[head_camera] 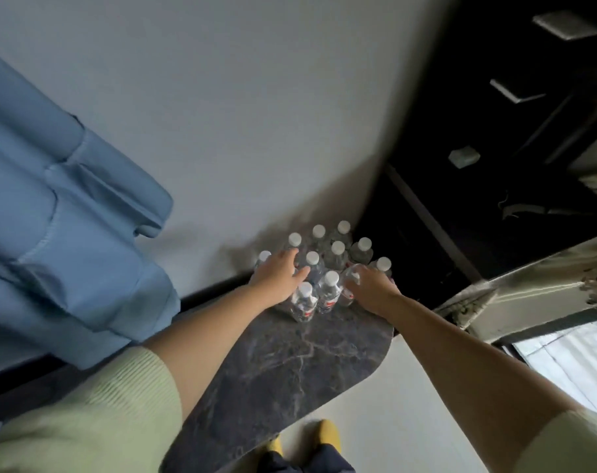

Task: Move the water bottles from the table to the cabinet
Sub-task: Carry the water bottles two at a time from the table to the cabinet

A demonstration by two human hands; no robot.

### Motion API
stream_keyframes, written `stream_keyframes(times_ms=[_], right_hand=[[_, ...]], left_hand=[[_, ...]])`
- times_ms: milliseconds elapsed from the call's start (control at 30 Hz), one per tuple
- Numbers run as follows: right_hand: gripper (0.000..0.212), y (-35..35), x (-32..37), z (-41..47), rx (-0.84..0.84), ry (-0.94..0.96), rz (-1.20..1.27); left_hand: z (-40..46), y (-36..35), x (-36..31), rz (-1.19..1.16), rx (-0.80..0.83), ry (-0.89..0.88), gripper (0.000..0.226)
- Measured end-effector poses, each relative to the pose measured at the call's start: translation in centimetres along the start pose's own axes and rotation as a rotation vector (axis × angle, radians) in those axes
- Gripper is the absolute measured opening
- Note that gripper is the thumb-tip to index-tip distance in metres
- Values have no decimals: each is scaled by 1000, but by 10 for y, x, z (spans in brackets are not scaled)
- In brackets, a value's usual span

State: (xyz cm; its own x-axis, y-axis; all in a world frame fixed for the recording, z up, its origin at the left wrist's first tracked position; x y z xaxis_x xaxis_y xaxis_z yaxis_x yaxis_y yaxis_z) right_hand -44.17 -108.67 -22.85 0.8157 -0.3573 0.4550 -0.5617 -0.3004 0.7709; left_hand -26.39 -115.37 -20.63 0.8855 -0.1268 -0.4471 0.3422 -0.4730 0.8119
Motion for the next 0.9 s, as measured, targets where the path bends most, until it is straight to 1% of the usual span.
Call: stream_keyframes(times_ms=[100,167,233,300,367,500,600,667,767,900], right_hand=[[42,35,27,-12,-68,58,-190],[39,47,45,-15,-68,100,-235],[40,54,59,-17,-51,141,-288],[44,60,74,-19,-55,183,-340],[48,59,88,-21,-49,199,-378],[47,41,120,-21,-8,259,-481],[48,28,154,-25,1,356,-538],[50,20,177,-32,19,445,-588],[54,7,206,-47,38,574,-660],[54,-30,228,-90,85,743,-704]], left_hand=[[-7,28,-13,153,-28,-66,51],[-11,42,-19,270,-40,-99,49],[-14,55,-23,353,-22,-127,53],[-18,68,-25,380,-3,-140,57],[-27,79,-22,390,-20,-142,59],[-54,91,0,396,-42,-108,60],[-79,101,23,385,-93,-55,55],[-94,109,42,372,-144,12,54],[-122,115,77,322,-230,163,55],[-188,85,117,193,-240,374,53]])
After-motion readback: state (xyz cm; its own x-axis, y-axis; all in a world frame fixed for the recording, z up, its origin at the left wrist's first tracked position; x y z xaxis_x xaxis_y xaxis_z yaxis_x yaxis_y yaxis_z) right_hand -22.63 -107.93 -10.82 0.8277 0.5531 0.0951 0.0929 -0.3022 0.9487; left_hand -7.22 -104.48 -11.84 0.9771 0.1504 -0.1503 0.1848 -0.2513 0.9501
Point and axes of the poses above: each hand's wrist, its own z-axis towards the middle knuckle, its own y-axis out of the back of the hand, x = y × z, the point moved 7 cm from there along z, towards the middle knuckle, and after that the axes turned 7 degrees about y, right-handed, at the moved point
